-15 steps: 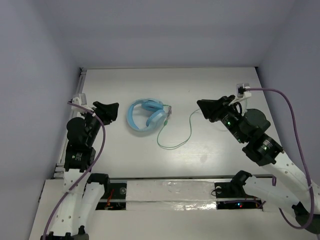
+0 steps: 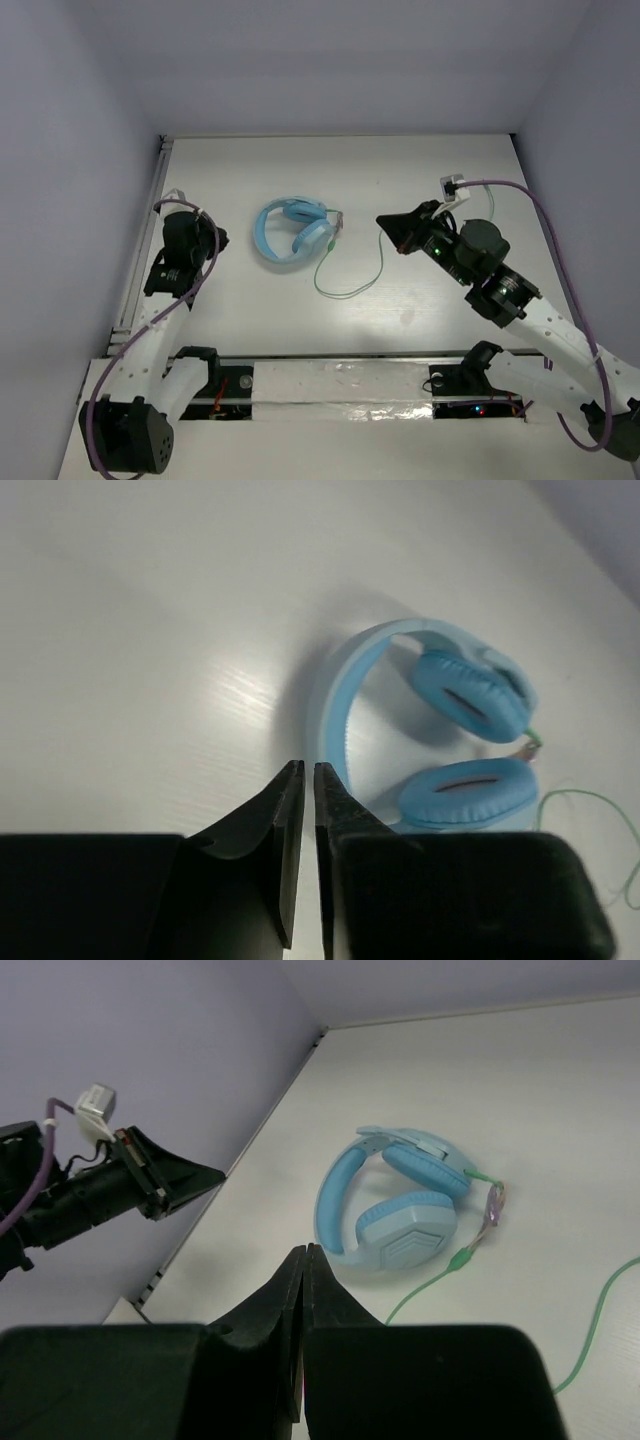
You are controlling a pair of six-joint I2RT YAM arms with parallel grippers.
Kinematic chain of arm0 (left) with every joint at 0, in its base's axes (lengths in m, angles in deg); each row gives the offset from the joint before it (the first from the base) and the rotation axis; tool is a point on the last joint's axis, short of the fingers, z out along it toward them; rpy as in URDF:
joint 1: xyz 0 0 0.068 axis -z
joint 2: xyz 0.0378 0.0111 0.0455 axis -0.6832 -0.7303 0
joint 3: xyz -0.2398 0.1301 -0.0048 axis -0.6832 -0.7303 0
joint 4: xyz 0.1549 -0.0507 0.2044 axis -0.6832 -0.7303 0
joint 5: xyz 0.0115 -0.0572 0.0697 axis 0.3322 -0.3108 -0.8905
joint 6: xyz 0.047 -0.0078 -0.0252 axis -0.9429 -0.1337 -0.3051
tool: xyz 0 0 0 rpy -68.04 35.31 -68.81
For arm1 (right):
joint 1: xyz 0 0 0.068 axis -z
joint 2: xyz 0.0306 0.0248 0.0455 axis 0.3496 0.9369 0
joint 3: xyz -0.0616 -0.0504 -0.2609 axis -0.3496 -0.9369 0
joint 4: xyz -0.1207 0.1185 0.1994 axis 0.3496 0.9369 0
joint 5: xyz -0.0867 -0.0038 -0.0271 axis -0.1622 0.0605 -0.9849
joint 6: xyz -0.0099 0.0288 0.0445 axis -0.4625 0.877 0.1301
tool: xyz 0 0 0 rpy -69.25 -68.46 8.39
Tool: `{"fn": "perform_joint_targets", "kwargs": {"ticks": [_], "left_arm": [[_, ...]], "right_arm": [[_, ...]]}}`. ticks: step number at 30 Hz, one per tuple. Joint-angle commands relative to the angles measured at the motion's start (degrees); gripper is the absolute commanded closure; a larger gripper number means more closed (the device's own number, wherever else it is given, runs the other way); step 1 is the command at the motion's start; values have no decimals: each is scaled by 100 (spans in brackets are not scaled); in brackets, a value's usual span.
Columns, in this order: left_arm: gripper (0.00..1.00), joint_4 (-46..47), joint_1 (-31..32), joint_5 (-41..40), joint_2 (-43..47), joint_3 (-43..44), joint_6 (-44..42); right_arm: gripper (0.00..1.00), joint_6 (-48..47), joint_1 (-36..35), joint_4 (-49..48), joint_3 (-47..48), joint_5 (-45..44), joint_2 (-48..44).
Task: Wrap the headphones
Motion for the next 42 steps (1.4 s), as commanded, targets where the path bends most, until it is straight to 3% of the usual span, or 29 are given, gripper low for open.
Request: {"fn": "perform_joint_targets", "kwargs": {"ticks": [1, 2, 3, 4, 7, 10, 13, 19, 24, 29, 31, 32, 37, 38, 42], "left_arm": [[92, -272, -8, -406, -141, -224, 37], [86, -228, -8, -389, -132, -294, 63], [71, -28, -8, -319, -132, -426, 72], [66, 122, 44, -118, -184, -479, 46], [62, 545, 220, -89, -657, -524, 72], [57, 871, 843, -562, -1431, -305, 169], [49, 1213, 1380, -976, -2319, 55, 239], [48, 1459, 1486, -1320, -3479, 408, 160], [42, 1539, 1547, -1513, -3963, 706, -7], [43, 1539, 1600, -1671, -4447, 961, -191], [55, 1548, 1601, -1689, -4605, 1023, -200], [69, 1556, 1653, -1689, -4649, 1032, -209], [82, 1670, 1653, -1619, -4895, 1058, -227], [81, 1671, 1653, -1645, -4896, 1067, -236], [54, 1653, 1653, -1645, -4931, 1085, -280]], "right_arm": [[100, 94, -14, -670, -105, 247, -14], [100, 59, -14, -680, -149, 265, -14], [100, 41, -14, -680, -150, 265, 4], [100, 15, -14, -706, -158, 265, 13], [100, -21, -14, -776, -220, 265, 30], [100, -12, -14, -838, -273, 413, 65], [87, -29, -14, -821, -299, 494, 92], [81, -64, -14, -794, -334, 590, 83], [80, -64, -14, -812, -334, 670, 136], [80, -73, -14, -812, -334, 652, 153], [80, -73, -14, -838, -334, 643, 180], [80, -73, -14, -838, -326, 652, 188], [80, -91, -14, -812, -317, 643, 215], [80, -100, -14, -803, -317, 635, 215], [80, -100, -14, -812, -308, 634, 259]]}}
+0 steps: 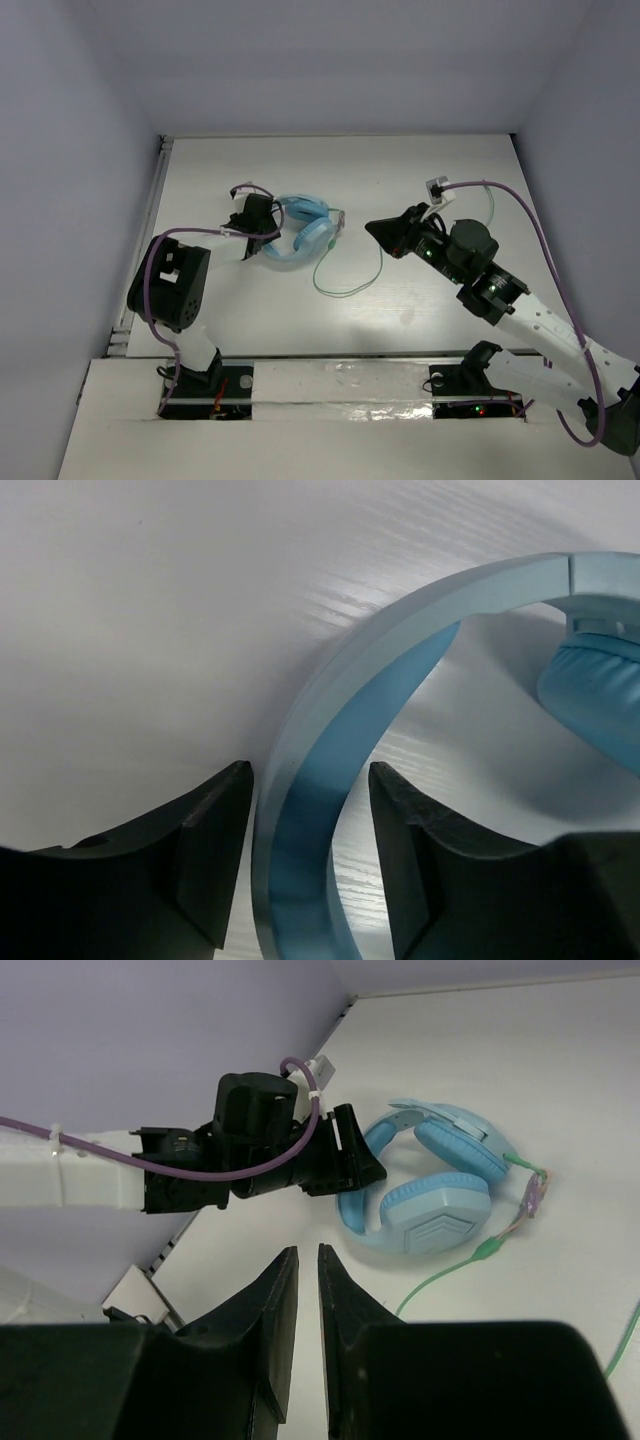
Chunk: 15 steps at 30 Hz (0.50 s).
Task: Wrap the headphones
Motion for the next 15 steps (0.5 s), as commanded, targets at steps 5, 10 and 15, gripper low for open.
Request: {"fn": "perform_joint_targets", "kwargs": {"ticks": [5, 10, 15], "left_arm": [[71, -131, 80, -76, -212, 202, -166], [100, -271, 80, 63, -117, 334, -149], [100, -823, 133, 661, 972, 658, -350]], "right_arm": [[80, -97, -14, -300, 27, 18, -3], [82, -97, -14, -274, 44, -52, 23], [97, -115, -14, -203, 88, -9, 198]]}}
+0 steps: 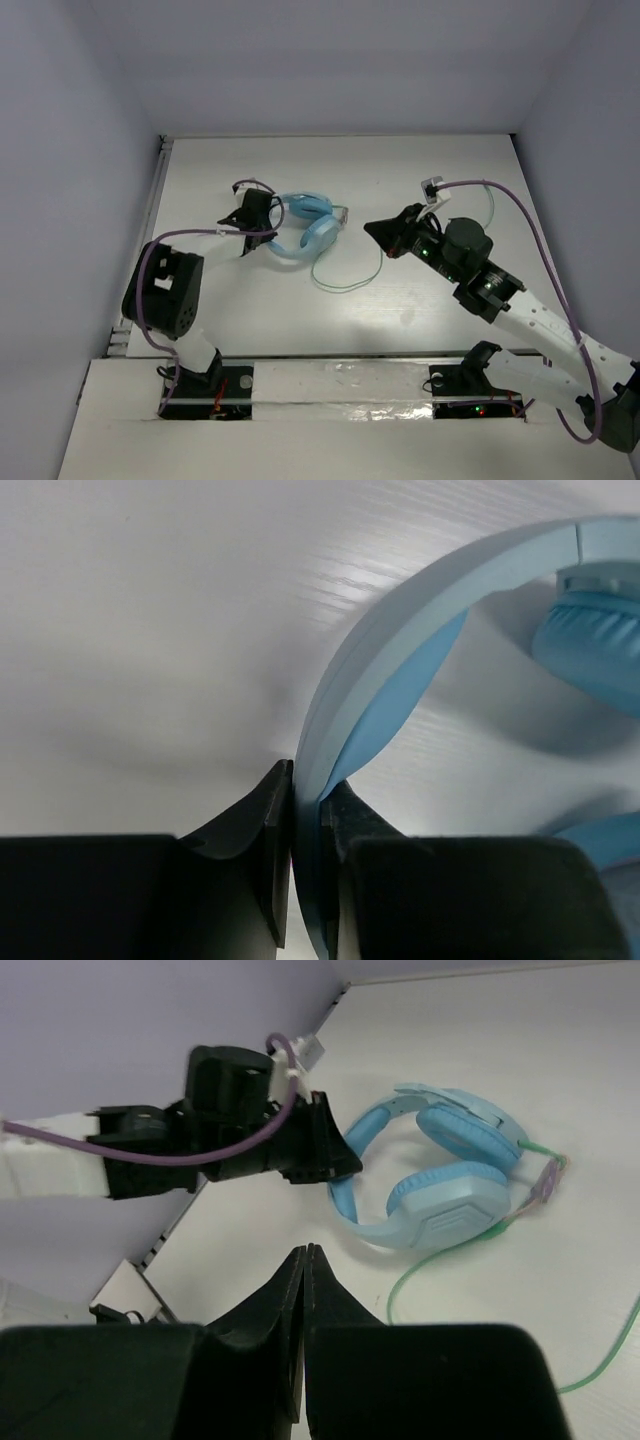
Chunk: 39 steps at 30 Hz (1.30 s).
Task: Wrap the headphones
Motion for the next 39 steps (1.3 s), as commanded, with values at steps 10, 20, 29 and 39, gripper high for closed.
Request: {"fn": "perform_joint_targets", "kwargs": {"ticks": [10, 20, 29, 39], "left_arm": [[100, -2679, 65, 1374, 2505, 2929, -1037], [100, -3225, 12, 2394, 2998, 3591, -1214], [100, -3541, -57, 2974, 2656, 4812, -1301], [100, -2935, -743, 4450, 2383, 5121, -714]], "right_arm": [[73, -273, -14, -922, -87, 1269, 531], [18, -696, -14, -1336, -333, 1018, 434], [20, -1056, -14, -2039, -123, 1694, 1998], [28, -756, -14, -3262, -510, 947, 2613]]}}
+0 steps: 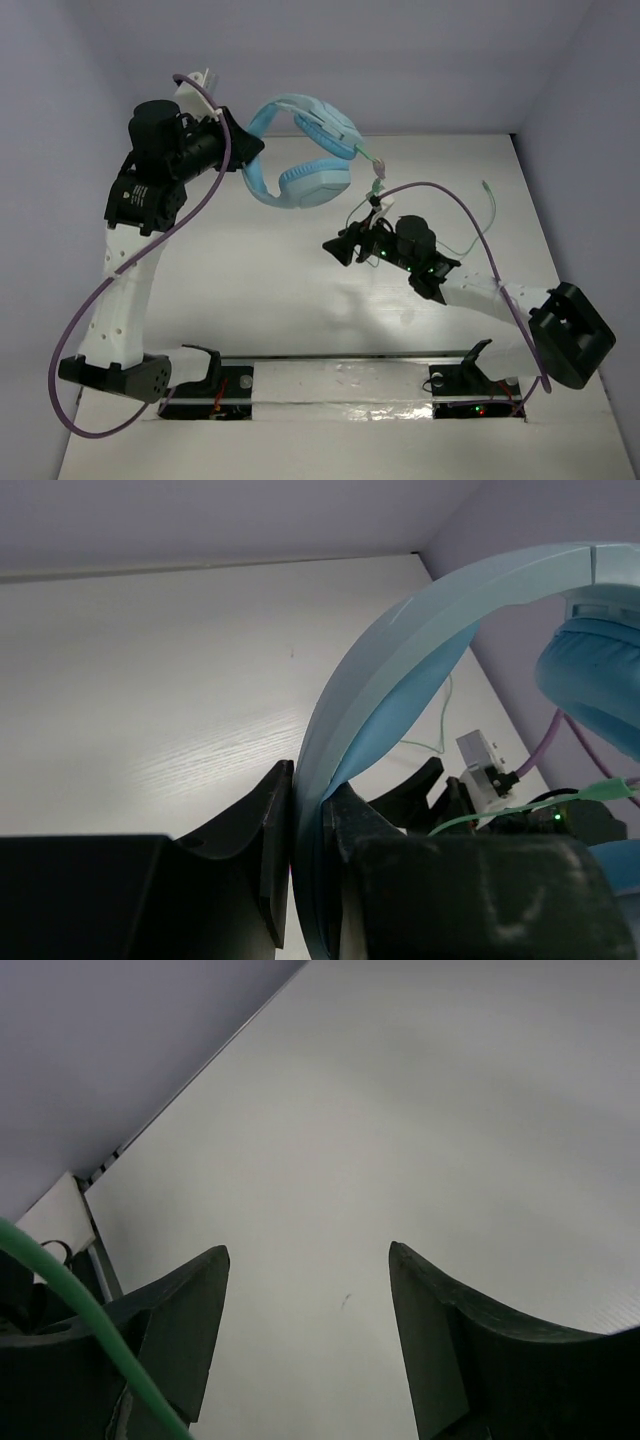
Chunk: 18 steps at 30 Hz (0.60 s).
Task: Wrap the headphones
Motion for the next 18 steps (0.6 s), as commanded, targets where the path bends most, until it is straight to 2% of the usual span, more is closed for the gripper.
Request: {"fn": "perform_joint_targets", "kwargs": {"ticks": [1, 4, 9, 15, 17, 18], "left_arm": [[100, 866, -193, 886, -19, 280, 620], [100, 1121, -543, 1140, -19, 262, 918], [100, 1543, -677, 1370, -89, 367, 1341], [100, 1605, -1089, 1502, -265, 763, 1579], [100, 1745, -1142, 1598, -274, 711, 1684], [100, 1893, -1142, 1642, -274, 667, 1815]], "right_arm": [[29, -12, -14, -818, 67, -311, 231], [31, 24, -14, -1055, -55, -566, 258], [31, -169, -14, -1030, 6, -760, 381], [31, -126, 372, -1205, -29, -286, 653], [37, -47, 583, -1381, 23, 4, 811], [43, -38, 583, -1425, 76, 74, 916]]}}
